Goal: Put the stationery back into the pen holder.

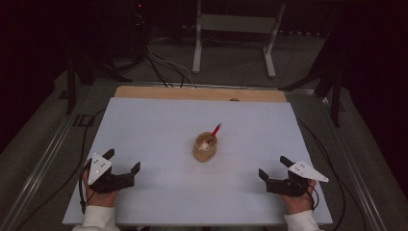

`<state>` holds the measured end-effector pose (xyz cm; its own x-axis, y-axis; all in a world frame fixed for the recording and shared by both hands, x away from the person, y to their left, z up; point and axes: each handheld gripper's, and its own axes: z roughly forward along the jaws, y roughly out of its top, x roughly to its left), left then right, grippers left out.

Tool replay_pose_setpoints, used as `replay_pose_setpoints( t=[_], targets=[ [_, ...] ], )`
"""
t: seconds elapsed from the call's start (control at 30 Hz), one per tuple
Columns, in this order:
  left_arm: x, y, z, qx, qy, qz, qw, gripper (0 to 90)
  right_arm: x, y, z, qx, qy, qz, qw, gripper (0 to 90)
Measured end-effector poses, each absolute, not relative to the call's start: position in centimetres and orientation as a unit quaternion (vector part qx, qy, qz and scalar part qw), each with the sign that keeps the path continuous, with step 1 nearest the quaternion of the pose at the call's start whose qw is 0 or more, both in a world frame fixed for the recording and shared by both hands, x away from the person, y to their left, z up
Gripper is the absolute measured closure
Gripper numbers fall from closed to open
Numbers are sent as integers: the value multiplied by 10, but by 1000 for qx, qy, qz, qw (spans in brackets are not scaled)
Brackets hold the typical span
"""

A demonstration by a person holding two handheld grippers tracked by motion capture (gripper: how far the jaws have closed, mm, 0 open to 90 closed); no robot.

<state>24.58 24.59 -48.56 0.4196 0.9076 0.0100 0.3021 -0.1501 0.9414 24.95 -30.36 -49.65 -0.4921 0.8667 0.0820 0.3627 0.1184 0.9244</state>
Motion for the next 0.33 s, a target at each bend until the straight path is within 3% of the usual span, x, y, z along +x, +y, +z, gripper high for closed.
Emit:
replay_pose_setpoints(
  t=[0.33],
  targets=[
    [247, 251, -488, 683, 450, 310, 484, 2, 253, -303, -500, 444, 714, 478, 255, 0]
  ],
)
